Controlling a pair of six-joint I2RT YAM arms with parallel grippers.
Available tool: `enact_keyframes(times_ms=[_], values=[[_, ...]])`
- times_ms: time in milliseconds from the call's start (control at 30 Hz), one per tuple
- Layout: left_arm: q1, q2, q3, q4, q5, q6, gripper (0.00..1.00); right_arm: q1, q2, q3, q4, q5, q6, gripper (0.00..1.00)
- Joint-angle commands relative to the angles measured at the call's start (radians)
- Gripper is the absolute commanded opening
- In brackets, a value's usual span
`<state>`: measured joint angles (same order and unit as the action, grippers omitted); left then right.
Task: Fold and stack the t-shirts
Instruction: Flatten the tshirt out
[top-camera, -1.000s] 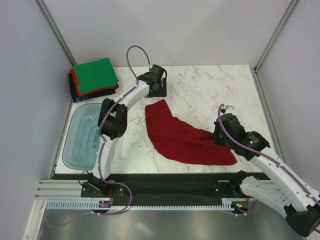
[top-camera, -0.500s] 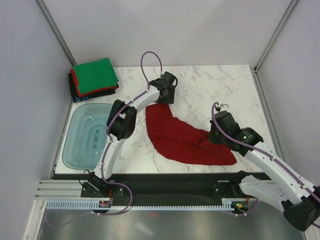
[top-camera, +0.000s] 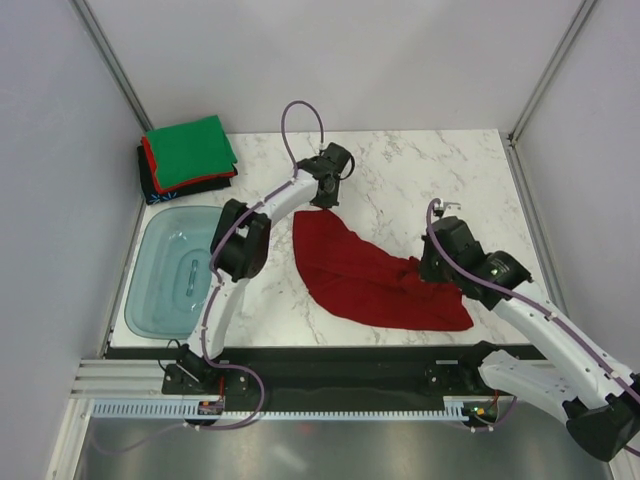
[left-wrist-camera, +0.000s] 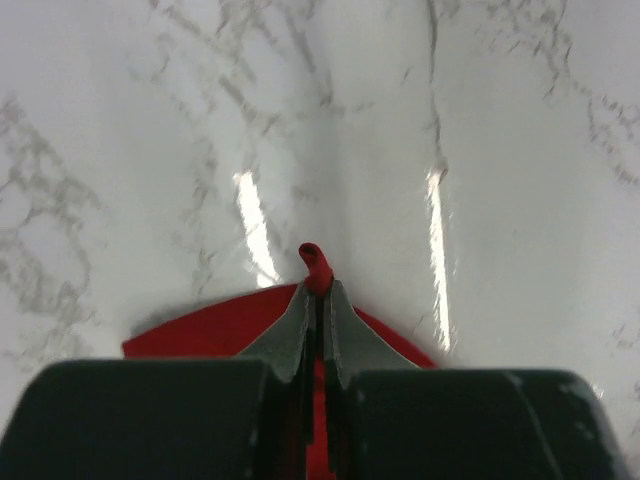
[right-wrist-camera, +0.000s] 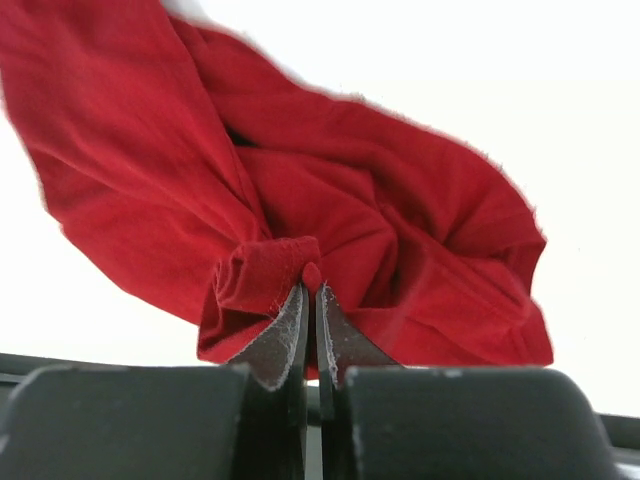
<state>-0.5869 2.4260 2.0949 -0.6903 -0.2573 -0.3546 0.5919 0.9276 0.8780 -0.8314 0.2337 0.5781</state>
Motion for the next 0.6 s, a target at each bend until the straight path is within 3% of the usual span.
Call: enact_keyframes(times_ms=[0,67,133,200,333,567], values=[[0.001,-0.25,-0.042,-0.048,-0.063,0.025,0.02,0.0,-0.013,0.148,-0.011,0.078,-0.033,0.0],[0.001,-0.347,-0.074,-0.055,-0.079,0.029,0.02,-0.001,-0.019,0.248,-0.018,0.117,-0.064,0.0],[0.001,-0.563,-0.101,-0.063,-0.088,0.045,0.02,-0.001,-0.024,0.396,-0.029,0.134,-0.148,0.0],[0.001,-0.614,-0.119,-0.064,-0.085,0.054,0.02,-0.001,-0.032,0.435,-0.029,0.134,-0.196,0.0],[-0.002,-0.911,-0.157,-0.068,-0.111,0.06,0.02,0.0,-0.087,0.616,0.0,0.147,-0.288,0.0],[-0.001,-1.271,-0.213,-0.06,-0.056,0.065,0.02,0.0,-0.223,0.783,0.077,0.125,-0.42,0.0]])
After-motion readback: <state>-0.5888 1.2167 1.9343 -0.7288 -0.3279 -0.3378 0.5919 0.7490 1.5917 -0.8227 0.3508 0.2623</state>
